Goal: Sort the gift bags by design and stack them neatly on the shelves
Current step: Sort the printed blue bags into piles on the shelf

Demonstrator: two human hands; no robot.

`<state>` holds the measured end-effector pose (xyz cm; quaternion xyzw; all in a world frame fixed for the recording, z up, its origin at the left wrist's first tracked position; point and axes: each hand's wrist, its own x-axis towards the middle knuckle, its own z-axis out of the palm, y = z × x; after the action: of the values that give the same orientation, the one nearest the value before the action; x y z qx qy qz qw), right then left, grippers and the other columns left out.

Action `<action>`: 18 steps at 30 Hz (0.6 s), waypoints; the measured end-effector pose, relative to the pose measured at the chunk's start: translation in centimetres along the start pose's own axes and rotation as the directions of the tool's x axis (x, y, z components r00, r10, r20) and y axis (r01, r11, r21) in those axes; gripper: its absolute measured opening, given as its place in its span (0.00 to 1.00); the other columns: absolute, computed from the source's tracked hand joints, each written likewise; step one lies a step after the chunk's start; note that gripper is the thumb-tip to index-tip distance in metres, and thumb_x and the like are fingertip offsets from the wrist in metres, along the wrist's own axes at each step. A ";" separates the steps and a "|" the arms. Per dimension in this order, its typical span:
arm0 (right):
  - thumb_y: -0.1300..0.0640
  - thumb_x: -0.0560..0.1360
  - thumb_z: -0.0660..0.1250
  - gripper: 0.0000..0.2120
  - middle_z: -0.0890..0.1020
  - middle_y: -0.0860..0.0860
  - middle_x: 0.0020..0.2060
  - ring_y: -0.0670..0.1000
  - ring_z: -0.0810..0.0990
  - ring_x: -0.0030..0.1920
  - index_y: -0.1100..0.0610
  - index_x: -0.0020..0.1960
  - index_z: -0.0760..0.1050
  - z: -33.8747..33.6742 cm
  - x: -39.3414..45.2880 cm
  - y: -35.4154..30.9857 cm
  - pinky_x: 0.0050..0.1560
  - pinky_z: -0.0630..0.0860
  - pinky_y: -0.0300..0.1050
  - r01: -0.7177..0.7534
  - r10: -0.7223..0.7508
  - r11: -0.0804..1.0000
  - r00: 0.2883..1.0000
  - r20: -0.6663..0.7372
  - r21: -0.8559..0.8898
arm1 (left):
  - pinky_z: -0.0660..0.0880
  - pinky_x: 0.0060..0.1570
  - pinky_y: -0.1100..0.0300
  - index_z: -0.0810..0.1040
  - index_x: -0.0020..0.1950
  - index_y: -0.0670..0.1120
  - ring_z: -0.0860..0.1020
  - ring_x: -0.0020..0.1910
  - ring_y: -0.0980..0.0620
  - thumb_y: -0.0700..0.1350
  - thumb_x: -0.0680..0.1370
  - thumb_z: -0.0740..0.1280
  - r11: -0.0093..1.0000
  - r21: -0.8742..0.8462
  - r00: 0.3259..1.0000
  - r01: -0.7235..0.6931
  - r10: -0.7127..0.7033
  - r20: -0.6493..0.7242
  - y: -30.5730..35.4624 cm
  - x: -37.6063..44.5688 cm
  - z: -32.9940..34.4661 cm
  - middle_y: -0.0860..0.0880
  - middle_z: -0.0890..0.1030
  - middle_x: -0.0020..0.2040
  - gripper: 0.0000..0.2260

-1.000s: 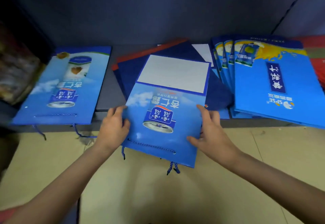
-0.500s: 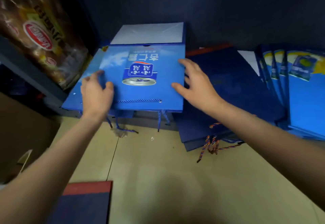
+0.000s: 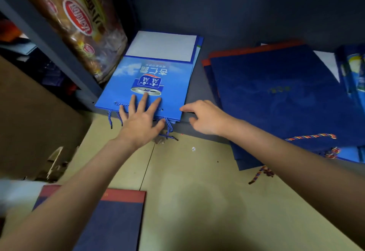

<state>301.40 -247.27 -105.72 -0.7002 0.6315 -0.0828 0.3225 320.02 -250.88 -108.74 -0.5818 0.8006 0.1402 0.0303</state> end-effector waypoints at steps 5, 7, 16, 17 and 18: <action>0.67 0.77 0.54 0.26 0.65 0.52 0.72 0.51 0.58 0.73 0.50 0.73 0.62 -0.1 -0.6 0.7 0.66 0.59 0.40 0.047 -0.044 0.998 0.994 0.101 -0.037 | 0.43 0.71 0.42 0.57 0.75 0.56 0.45 0.76 0.44 0.54 0.76 0.55 0.998 -0.059 0.999 0.016 -0.018 -0.031 -1.6 0.5 -0.2 0.49 0.50 0.77 0.26; 0.68 0.77 0.53 0.27 0.67 0.51 0.70 0.51 0.61 0.71 0.48 0.72 0.64 -0.4 -1.3 1.2 0.61 0.61 0.38 0.073 -0.070 0.997 0.993 0.100 -0.029 | 0.44 0.71 0.42 0.57 0.75 0.56 0.46 0.76 0.44 0.48 0.78 0.58 0.999 -0.048 1.000 0.004 -0.005 -0.015 -2.1 0.8 -0.4 0.49 0.51 0.77 0.25; 0.66 0.74 0.64 0.18 0.76 0.55 0.62 0.55 0.75 0.62 0.57 0.64 0.73 -7.3 -6.1 9.4 0.64 0.67 0.41 -0.114 0.141 0.988 0.941 -0.308 0.106 | 0.57 0.70 0.51 0.66 0.71 0.43 0.63 0.70 0.43 0.56 0.70 0.50 0.949 -0.209 0.961 -0.236 0.195 -0.198 6.3 -1.3 -0.8 0.42 0.65 0.72 0.32; 0.64 0.75 0.65 0.19 0.74 0.57 0.64 0.57 0.73 0.63 0.58 0.65 0.72 -8.4 -7.1 11.1 0.65 0.66 0.45 -0.199 0.214 0.977 0.917 -0.337 0.078 | 0.57 0.70 0.53 0.66 0.72 0.44 0.63 0.70 0.44 0.59 0.68 0.47 0.926 -0.263 0.958 -0.269 0.229 -0.174 8.1 -1.8 -0.4 0.43 0.64 0.72 0.36; 0.61 0.75 0.66 0.21 0.71 0.60 0.66 0.59 0.71 0.65 0.58 0.67 0.69 -9.5 -8.1 12.9 0.66 0.64 0.46 -0.312 0.310 0.948 0.878 -0.364 0.054 | 0.56 0.70 0.55 0.63 0.73 0.45 0.61 0.72 0.45 0.61 0.67 0.47 0.910 -0.308 0.959 -0.279 0.249 -0.132 10.0 -2.3 0.2 0.43 0.63 0.73 0.37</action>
<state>284.21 -242.88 -103.15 -0.5627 0.7851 -0.1577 0.2052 311.32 -245.86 -106.52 -0.4710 0.8385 0.2461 -0.1207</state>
